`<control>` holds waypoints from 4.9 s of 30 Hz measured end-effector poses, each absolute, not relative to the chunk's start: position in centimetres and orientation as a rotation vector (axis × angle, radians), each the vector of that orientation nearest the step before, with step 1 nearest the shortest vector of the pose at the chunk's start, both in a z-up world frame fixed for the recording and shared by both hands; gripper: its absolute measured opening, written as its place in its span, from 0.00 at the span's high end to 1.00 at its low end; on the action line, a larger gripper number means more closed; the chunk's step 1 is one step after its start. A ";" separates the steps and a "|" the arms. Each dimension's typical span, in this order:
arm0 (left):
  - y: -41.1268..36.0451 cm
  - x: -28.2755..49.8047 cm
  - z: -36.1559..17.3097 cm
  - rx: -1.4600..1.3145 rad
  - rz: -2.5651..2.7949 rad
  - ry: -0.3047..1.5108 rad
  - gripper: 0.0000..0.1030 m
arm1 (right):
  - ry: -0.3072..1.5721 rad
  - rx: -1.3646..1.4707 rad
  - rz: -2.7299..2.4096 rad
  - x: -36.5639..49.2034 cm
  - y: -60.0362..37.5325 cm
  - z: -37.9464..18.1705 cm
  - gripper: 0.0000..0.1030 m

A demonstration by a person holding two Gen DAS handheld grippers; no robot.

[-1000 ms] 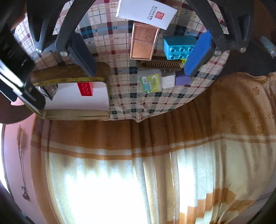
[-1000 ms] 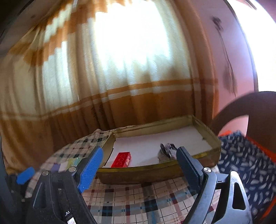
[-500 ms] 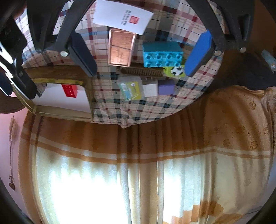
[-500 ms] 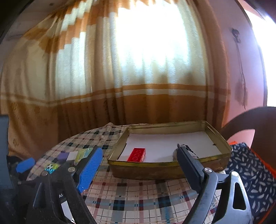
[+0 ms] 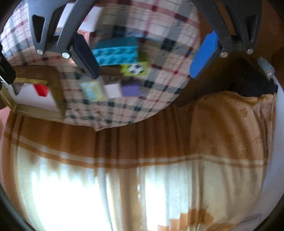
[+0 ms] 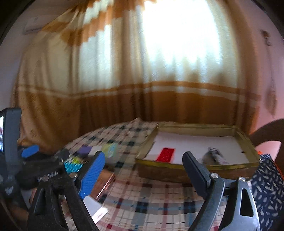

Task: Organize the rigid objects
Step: 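Move both grippers back toward the remaining objects on the table, then grasp the white card box with the right gripper while the left gripper grasps the blue Lego brick, then place the white box in the tray with the right gripper while the left gripper places the blue brick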

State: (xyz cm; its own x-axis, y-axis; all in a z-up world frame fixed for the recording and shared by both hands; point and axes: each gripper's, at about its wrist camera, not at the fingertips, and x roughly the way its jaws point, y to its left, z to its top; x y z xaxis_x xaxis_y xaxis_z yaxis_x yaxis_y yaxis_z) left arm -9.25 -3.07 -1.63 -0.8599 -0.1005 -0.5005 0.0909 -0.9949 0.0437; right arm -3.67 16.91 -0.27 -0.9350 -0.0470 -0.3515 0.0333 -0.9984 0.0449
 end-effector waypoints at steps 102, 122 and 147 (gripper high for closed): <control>-0.1 -10.3 -3.2 1.030 -2.967 -0.043 0.38 | -0.262 0.830 -2.724 -4.8 17.2 -3.6 0.57; 3.8 -9.6 0.3 1.024 -3.123 0.015 0.38 | -0.442 0.714 -2.879 -3.6 23.5 -0.8 0.57; 19.6 -14.5 1.2 1.188 -3.365 -0.032 0.38 | -0.329 0.740 -3.322 -7.2 35.9 1.6 0.57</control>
